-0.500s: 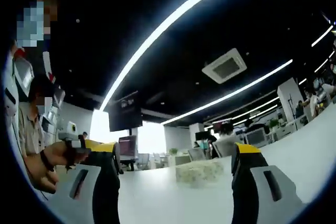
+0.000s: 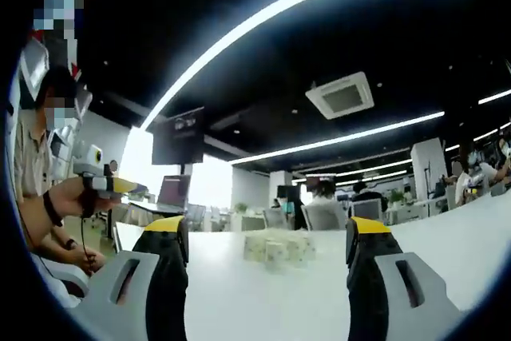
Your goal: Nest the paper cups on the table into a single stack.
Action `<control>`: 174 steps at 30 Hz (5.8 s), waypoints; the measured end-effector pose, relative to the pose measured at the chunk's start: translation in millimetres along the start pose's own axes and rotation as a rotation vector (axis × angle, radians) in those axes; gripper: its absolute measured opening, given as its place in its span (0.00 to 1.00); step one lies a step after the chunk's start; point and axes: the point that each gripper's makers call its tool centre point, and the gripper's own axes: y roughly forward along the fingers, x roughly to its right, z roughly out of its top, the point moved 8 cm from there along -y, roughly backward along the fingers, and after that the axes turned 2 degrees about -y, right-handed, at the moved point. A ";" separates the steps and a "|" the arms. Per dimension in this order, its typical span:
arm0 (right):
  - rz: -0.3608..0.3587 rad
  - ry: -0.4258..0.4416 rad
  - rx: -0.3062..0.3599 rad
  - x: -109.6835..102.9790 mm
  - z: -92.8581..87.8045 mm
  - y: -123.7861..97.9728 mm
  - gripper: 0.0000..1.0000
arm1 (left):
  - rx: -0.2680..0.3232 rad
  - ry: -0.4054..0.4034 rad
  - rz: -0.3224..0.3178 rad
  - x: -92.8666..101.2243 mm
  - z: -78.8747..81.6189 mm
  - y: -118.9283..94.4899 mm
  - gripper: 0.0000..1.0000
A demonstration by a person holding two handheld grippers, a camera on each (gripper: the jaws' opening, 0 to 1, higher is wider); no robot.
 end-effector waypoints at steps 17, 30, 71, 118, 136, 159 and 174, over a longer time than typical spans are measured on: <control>0.008 -0.040 -0.040 -0.7 -4.5 0.7 0.79 | 0.003 0.001 -0.005 1.9 0.3 -0.5 0.46; -0.001 -0.054 -0.066 5.3 -4.3 -2.2 0.79 | 0.001 0.003 -0.006 1.3 -0.4 -0.4 0.46; -0.289 -0.103 -0.192 48.0 -21.6 -32.0 0.82 | -0.001 0.006 -0.013 2.9 -1.1 0.0 0.45; -0.385 -0.153 -0.496 142.5 -64.3 -17.4 0.78 | -0.024 -0.006 -0.057 20.5 -11.7 13.6 0.45; -0.325 -0.168 -0.584 188.4 -91.2 17.8 0.80 | -0.011 -0.016 -0.060 19.2 -8.1 13.5 0.45; -0.211 -0.130 -0.590 198.5 -106.5 85.7 0.76 | -0.013 -0.022 -0.050 13.4 -9.3 13.8 0.45; -0.175 -0.113 -0.626 210.1 -124.7 121.2 0.76 | -0.020 -0.023 -0.045 6.1 -11.1 15.5 0.45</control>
